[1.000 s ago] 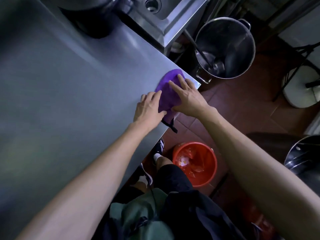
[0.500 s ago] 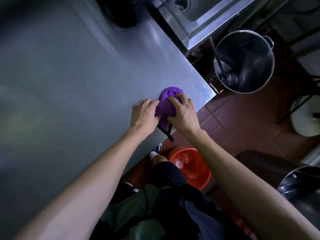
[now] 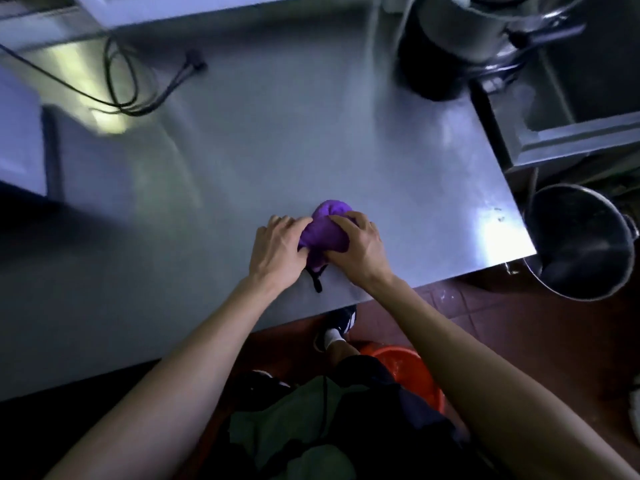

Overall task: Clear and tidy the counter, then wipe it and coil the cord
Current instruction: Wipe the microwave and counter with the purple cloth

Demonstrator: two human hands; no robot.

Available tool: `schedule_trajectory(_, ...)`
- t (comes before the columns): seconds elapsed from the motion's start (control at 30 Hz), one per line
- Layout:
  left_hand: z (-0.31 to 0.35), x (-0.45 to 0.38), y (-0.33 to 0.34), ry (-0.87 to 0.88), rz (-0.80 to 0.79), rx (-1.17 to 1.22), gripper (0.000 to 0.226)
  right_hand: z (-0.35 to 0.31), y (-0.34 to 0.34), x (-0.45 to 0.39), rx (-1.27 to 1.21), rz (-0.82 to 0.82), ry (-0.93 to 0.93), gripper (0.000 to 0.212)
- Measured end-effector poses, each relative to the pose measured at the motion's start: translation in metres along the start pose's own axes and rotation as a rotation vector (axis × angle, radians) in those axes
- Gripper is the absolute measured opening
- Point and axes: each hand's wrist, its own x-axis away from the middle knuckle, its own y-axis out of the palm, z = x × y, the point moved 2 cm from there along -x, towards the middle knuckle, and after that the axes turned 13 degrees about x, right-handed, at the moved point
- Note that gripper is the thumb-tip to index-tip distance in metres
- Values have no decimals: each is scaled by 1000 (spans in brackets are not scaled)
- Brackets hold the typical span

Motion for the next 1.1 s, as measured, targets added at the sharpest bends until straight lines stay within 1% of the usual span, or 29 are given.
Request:
schedule_trajectory(0.1, -34, 39, -39, -10, 138, 54, 51, -54, 9, 5, 31, -13, -107, 69)
schedule_trajectory(0.23, -77, 93, -89, -3, 264, 66, 46, -128, 24, 27, 7, -8, -218, 72)
schedule_trajectory(0.37, -116, 152, -138, -18, 379, 49, 43, -198, 45, 54, -11, -4, -337, 73)
schedule_trajectory(0.63, -174, 256, -214, -61, 569, 27, 46, -319, 76, 99, -4, 8, -551, 70)
schedule_trajectory(0.87, -206, 292, -263, -98, 682, 16, 48, -389, 82, 108, 38, 45, -685, 68)
schedule_trajectory(1.1, -242, 292, -305, -93, 717, -5, 47, -439, 97, 83, 40, 85, -747, 66)
